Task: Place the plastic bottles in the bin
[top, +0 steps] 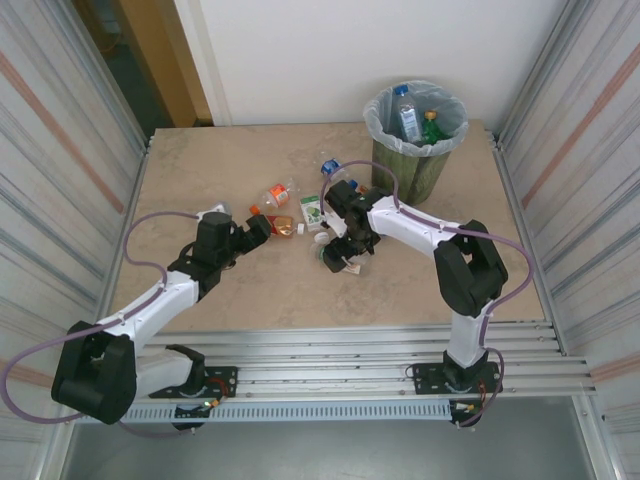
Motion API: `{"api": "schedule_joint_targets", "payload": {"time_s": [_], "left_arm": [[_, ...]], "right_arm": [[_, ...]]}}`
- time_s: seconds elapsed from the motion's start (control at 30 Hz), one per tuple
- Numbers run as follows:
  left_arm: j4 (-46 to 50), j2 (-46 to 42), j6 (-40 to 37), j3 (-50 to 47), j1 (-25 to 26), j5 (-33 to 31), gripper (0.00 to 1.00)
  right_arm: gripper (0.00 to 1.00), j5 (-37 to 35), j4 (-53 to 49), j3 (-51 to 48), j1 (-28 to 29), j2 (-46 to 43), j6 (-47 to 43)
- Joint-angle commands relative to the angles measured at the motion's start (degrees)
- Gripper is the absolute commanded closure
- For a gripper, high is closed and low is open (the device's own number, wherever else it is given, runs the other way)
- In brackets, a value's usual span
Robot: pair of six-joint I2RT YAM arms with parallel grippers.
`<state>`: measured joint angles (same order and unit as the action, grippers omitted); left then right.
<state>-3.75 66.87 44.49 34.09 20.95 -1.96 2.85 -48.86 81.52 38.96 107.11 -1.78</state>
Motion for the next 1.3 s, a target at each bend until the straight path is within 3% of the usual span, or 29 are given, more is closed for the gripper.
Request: {"api": "schedule_joint_targets", "payload": {"time_s": [0.0, 0.23, 0.47, 0.77, 1.0, 1.27], "left_arm": [[-1.6, 0.1, 0.7, -0.7, -0.6, 0.3, 0.01], [-1.5, -0.8, 0.8, -1.3, -0.8, 0.1, 0.01], [-1.1, -1.8, 0.9, -1.7, -1.1, 0.0, 0.01], [-1.3, -1.6, 1.0, -1.8, -1.2, 0.3, 0.01], [-0.9, -2.2, 0.9, -1.7, -1.3, 0.0, 0.01], [-0.3, -4.5, -0.1, -1.6, -1.4, -0.6, 0.01]], "right_arm": [[0.08, -0.8, -0.2, -0.2, 1.0, -2.3, -0.7], [0.08, -2.4, -0.3, 1.9, 1.4, 1.9, -2.4], [0.12, 0.8, 0.7, 2.6, 1.5, 4.5, -2.2], [0.28, 2.8, 1.1, 3.2, 3.0, 7.4, -1.7], [0.56, 1.3, 0.0, 3.5, 3.6, 4.6, -0.2], [0.63, -8.6, -4.2, 8.2, 3.2, -6.4, 3.0]]}}
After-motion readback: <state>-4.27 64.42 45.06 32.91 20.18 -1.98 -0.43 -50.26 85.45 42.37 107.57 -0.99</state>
